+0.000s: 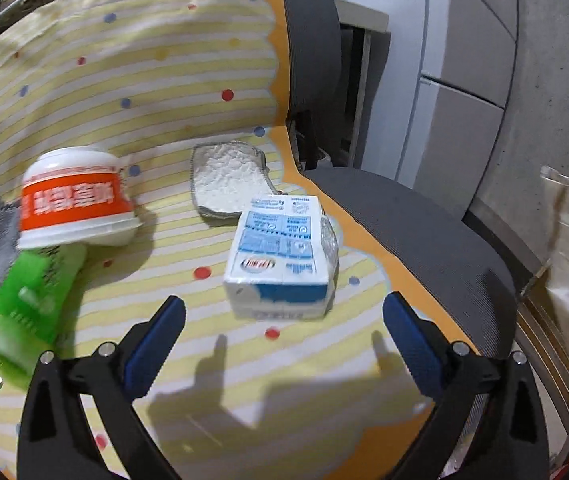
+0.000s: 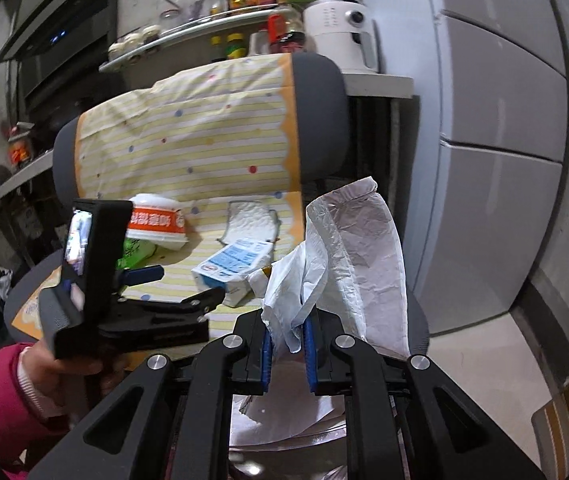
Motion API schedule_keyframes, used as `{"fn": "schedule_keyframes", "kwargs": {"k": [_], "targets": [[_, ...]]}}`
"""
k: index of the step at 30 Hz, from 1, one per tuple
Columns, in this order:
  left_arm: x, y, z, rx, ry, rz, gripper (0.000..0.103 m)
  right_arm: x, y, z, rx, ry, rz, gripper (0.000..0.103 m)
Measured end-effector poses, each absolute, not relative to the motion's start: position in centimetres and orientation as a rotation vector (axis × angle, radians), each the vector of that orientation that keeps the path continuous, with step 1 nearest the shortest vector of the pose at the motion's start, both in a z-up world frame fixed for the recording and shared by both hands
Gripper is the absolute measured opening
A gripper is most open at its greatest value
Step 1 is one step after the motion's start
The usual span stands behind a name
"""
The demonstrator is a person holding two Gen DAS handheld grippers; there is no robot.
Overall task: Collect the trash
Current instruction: 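Hold the tissues in the right tool while the left tool grasps the milk carton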
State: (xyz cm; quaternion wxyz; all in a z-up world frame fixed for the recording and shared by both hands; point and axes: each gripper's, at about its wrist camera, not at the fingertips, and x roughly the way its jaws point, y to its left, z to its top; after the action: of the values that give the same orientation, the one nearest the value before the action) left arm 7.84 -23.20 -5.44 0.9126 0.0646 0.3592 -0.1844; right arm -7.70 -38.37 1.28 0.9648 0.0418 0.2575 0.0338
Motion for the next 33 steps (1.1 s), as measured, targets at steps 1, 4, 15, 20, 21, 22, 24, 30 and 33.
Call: {"fn": "schedule_keyframes", "kwargs": {"k": [1,4,15,20,21,22,24,30,33], "targets": [[8.5,-23.5,-5.8,0.132,0.748,-0.369,0.096,-7.6,-38.7,1.2,0.091,0.523,0.065,0.014],[9.9,-23.6,-6.4,0.109,0.773,-0.359,0.096,-7.4,-39.5,0.9,0.113,0.529,0.065,0.014],[12.0,-24.6,-8.0,0.142,0.875,-0.363,0.072,-6.9,-39.6,0.0,0.121,0.555,0.07,0.014],[8.1,-23.2,-5.3,0.071,0.772,-0.418,0.071,-8.2,-39.6,0.3,0.113,0.541,0.055,0.014],[7.1,-22.8,-4.7,0.061,0.753,-0.431,0.071,-8.5,-39.5,0.4,0.11,0.538,0.05,0.014],[5.7,-22.4,-4.0,0.045,0.732,-0.452,0.071,-9.0,-39.4,0.5,0.103,0.531,0.039,0.014],[3.5,-22.1,-3.0,0.036,0.702,-0.474,0.071,-9.9,-39.2,0.7,0.09,0.524,0.016,0.014],[-2.5,-22.4,-0.9,0.043,0.636,-0.574,0.071,-13.6,-39.6,1.0,0.084,0.504,-0.067,0.014],[-5.1,-23.8,-0.8,0.088,0.625,-0.632,0.071,-15.5,-40.0,0.9,0.082,0.5,-0.113,0.014]]}}
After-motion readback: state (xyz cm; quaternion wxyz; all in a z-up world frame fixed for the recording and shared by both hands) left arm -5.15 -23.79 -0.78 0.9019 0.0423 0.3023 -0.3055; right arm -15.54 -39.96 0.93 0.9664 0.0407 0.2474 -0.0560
